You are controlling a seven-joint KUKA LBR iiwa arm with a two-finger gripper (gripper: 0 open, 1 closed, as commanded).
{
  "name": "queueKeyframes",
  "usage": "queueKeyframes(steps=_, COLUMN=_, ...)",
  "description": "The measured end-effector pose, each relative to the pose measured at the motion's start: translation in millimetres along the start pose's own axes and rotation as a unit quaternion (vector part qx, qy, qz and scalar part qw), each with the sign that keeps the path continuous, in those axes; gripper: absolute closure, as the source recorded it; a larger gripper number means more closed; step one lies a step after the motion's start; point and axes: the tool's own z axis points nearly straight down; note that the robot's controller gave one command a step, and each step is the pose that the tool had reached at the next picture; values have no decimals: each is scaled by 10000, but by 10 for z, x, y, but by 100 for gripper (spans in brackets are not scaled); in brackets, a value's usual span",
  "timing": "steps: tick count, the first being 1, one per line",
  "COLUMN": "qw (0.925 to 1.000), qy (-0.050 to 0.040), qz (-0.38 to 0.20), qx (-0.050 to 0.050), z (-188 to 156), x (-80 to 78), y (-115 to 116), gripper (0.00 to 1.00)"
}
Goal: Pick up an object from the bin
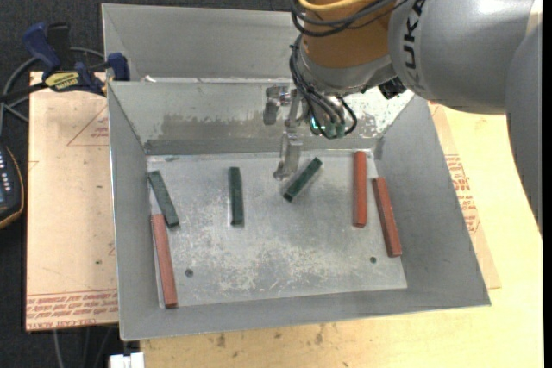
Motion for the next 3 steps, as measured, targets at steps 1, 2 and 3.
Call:
queueKeyframes(steps=1, qw=9990, qy=0, qz=-449, qx=12, z=1133, x=-78, y=-652, gripper=0)
queueKeyframes(steps=2, qw=9997, qy=-9, qz=-262, qx=6, z=1587, x=186, y=-1098, gripper=0)
queueKeyframes(steps=3, qw=9996, qy=-45, qz=-282, qx=0, z=1541, x=157, y=-1070, gripper=100)
